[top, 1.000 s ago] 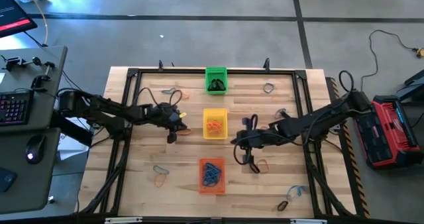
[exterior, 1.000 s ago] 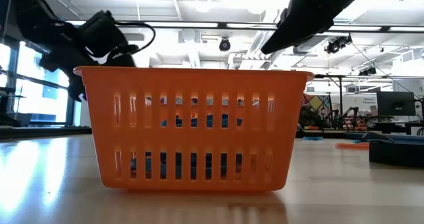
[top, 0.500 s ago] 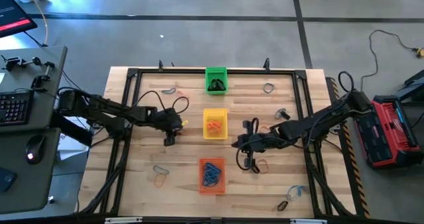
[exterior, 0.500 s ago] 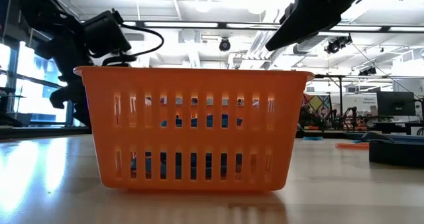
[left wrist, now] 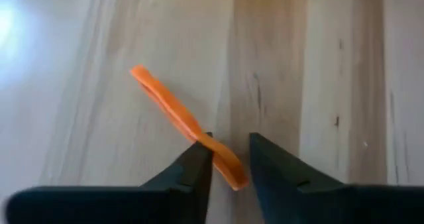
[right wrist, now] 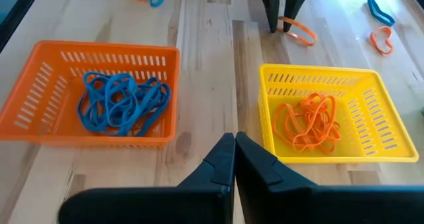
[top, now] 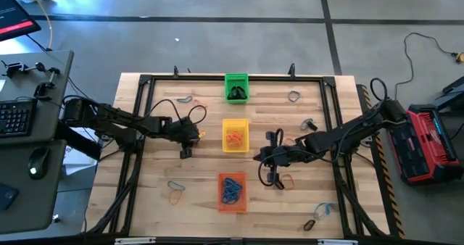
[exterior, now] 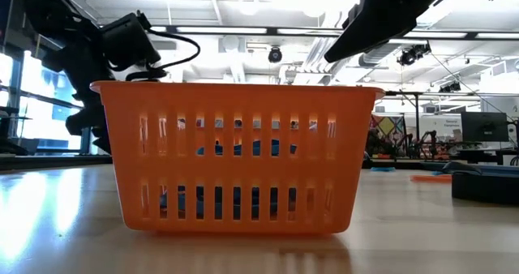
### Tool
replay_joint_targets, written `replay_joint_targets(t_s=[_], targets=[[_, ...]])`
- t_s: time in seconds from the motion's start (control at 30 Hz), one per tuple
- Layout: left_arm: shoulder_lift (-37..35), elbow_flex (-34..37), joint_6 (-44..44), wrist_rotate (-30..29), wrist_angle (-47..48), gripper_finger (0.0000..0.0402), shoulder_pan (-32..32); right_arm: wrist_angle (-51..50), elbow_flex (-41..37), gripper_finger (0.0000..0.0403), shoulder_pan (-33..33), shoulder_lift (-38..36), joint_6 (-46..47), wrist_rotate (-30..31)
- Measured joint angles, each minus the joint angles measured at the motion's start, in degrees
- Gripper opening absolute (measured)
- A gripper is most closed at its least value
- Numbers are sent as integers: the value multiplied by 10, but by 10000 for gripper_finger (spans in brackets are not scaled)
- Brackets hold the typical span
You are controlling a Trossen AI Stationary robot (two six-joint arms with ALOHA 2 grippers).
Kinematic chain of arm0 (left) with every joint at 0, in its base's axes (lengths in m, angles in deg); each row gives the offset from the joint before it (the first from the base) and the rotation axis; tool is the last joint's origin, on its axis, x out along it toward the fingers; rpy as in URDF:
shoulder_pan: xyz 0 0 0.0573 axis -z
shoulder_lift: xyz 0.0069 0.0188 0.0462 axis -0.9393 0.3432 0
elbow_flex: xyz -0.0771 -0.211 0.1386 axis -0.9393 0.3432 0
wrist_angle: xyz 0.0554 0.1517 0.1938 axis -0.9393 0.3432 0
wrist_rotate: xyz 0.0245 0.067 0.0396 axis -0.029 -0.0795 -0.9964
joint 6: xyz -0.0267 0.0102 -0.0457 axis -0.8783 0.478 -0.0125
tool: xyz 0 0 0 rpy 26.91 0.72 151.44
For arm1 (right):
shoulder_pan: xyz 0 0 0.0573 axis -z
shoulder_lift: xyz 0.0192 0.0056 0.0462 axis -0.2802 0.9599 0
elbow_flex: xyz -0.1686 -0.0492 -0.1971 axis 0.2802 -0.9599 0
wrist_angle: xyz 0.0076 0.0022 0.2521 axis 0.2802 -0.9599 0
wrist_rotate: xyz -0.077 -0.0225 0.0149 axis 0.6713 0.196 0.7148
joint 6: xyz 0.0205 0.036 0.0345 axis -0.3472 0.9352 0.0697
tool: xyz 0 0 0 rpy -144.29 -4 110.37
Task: Sort rubber bands into baskets
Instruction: Put the orange rubber band into the yellow bin
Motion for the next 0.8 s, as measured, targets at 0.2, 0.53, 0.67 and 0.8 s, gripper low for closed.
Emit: replay_joint_targets(t_s=[0.2,0.53,0.67,0.8], targets=[[1,-54,-33,-5,43,6,-2,0,0,0,0,0,0,2],[1,-209,-38,28,97,1,-5,0,0,0,0,0,0,2],[1,-251,-36,49,89,0,-5,0,0,0,0,0,0,2],[1,-263,-58,72,47,0,-5,0,0,0,0,0,-1,2]])
